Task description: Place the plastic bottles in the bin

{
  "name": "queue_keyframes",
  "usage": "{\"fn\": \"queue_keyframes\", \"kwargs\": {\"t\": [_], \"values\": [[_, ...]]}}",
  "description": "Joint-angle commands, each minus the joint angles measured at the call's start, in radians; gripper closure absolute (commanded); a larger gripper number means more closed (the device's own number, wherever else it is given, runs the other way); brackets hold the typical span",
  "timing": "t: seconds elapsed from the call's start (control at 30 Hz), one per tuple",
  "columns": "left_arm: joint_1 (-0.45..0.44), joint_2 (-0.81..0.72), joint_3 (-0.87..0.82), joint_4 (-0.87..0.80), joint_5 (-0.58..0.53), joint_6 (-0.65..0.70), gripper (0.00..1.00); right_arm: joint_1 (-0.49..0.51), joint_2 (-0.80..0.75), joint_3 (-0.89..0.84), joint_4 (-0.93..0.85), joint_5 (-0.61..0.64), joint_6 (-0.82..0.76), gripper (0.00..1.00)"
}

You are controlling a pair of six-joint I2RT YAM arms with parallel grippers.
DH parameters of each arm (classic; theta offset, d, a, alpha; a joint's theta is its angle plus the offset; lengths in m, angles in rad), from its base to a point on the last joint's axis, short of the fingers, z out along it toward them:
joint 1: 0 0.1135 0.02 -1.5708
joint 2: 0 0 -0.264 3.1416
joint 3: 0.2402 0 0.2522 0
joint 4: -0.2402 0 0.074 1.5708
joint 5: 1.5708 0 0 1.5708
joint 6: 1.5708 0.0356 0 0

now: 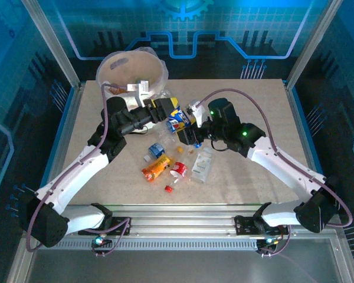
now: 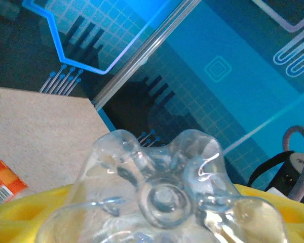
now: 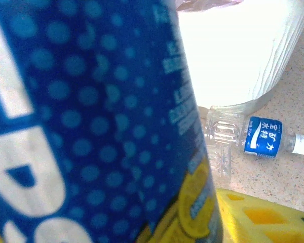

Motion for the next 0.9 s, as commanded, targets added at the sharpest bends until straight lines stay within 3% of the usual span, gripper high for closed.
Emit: {"fn": "queue_keyframes", "kwargs": {"t": [0.0, 0.17, 0.23, 0.27, 0.53, 0.87], "values": [[-0.007, 0.008, 0.0, 0.048, 0.022, -0.011, 0.38, 0.022, 0.002, 0.04, 0.027, -0.024, -0.02, 0.49], [-0.006, -0.009, -0.003, 0.047, 0.009, 0.012, 0.45, 0.023, -0.011, 0.05, -0.001, 0.014, -0.02, 0.28], [-0.007, -0.018, -0.001, 0.041, -0.011, 0.031, 0.48, 0.022, -0.022, 0.054, -0.016, 0.034, -0.023, 0.04], [-0.007, -0.023, 0.006, 0.031, -0.023, 0.049, 0.49, 0.024, -0.029, 0.055, -0.023, 0.046, -0.026, 0.0], [0.003, -0.039, 0.175, -0.202, -0.225, 0.289, 0.53, 0.022, -0.134, 0.033, -0.061, 0.144, -0.044, 0.0], [0.133, 0.015, 0.429, -0.231, -0.257, 0.405, 0.57, -0.005, -0.4, -0.123, 0.048, 0.313, -0.041, 0.0]]}}
